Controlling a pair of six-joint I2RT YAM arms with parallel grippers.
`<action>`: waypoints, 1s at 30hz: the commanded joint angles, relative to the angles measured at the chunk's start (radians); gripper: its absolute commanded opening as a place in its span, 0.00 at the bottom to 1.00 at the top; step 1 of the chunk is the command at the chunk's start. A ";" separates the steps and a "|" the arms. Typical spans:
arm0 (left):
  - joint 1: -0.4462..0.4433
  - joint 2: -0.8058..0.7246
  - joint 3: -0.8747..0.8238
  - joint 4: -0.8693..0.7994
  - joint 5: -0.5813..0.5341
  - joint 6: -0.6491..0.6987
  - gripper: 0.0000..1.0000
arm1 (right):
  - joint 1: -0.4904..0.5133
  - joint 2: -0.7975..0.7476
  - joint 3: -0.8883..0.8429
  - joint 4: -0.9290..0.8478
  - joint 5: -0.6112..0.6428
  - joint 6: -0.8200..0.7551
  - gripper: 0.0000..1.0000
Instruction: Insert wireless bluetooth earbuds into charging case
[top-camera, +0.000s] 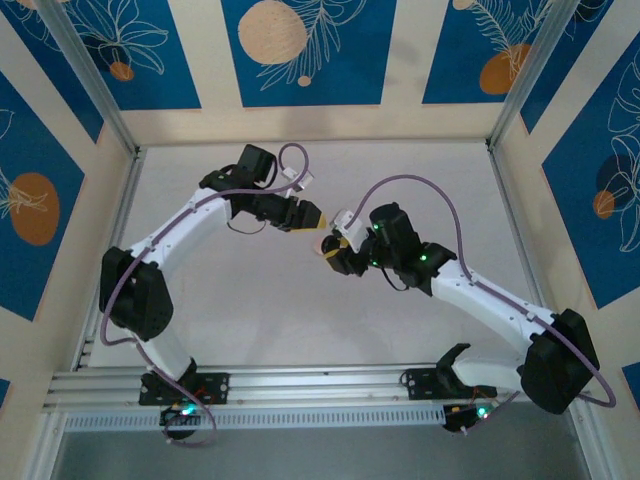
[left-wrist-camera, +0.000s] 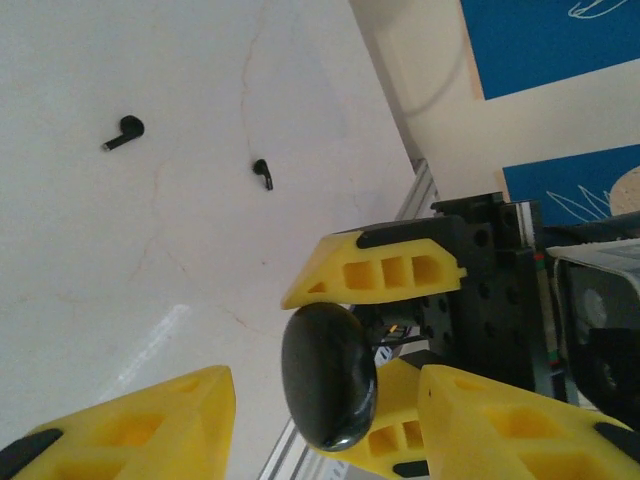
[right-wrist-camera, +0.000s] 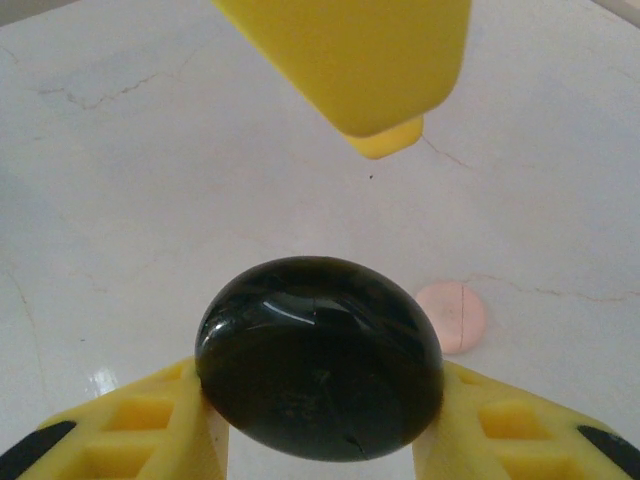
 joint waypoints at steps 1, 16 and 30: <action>-0.005 -0.036 0.000 -0.012 0.044 0.029 0.50 | 0.012 0.007 0.041 0.039 0.033 -0.024 0.34; -0.035 -0.013 -0.006 -0.035 0.052 0.034 0.48 | 0.031 0.036 0.097 0.026 0.073 -0.053 0.34; -0.052 0.013 -0.003 -0.073 0.055 0.056 0.43 | 0.035 0.048 0.116 0.032 0.081 -0.075 0.34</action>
